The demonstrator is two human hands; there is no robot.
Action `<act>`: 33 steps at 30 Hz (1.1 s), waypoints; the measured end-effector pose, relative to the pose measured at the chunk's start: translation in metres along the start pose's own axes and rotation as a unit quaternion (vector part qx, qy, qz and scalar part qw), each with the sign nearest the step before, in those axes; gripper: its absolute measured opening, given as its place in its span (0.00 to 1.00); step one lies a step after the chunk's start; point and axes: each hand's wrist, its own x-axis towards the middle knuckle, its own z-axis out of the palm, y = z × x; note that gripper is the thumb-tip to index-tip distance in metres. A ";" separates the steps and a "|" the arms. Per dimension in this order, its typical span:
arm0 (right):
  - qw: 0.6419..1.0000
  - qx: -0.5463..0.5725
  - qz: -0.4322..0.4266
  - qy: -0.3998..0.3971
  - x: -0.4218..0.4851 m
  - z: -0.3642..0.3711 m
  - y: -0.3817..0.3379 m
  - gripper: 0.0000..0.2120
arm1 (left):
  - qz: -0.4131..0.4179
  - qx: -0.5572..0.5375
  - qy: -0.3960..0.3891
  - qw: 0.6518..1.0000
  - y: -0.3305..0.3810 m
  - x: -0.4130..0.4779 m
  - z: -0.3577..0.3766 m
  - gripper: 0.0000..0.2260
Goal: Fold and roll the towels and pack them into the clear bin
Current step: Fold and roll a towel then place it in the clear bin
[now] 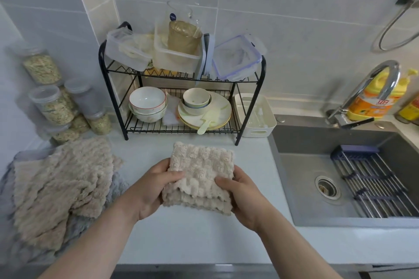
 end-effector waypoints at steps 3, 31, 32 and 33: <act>0.998 0.054 -0.012 -0.009 0.004 0.005 -0.005 0.19 | 0.012 -0.049 0.006 0.999 -0.002 0.006 -0.008 0.15; 0.921 -0.008 -0.214 0.327 -0.080 -0.005 -0.052 0.21 | 0.123 0.093 -0.146 0.977 0.065 0.023 0.065 0.30; 0.913 0.002 -0.218 0.344 -0.096 -0.017 -0.054 0.21 | 0.125 0.111 -0.178 0.970 0.064 0.021 0.086 0.31; 0.905 0.010 -0.221 0.363 -0.113 -0.031 -0.055 0.22 | 0.127 0.129 -0.206 0.962 0.063 0.018 0.109 0.31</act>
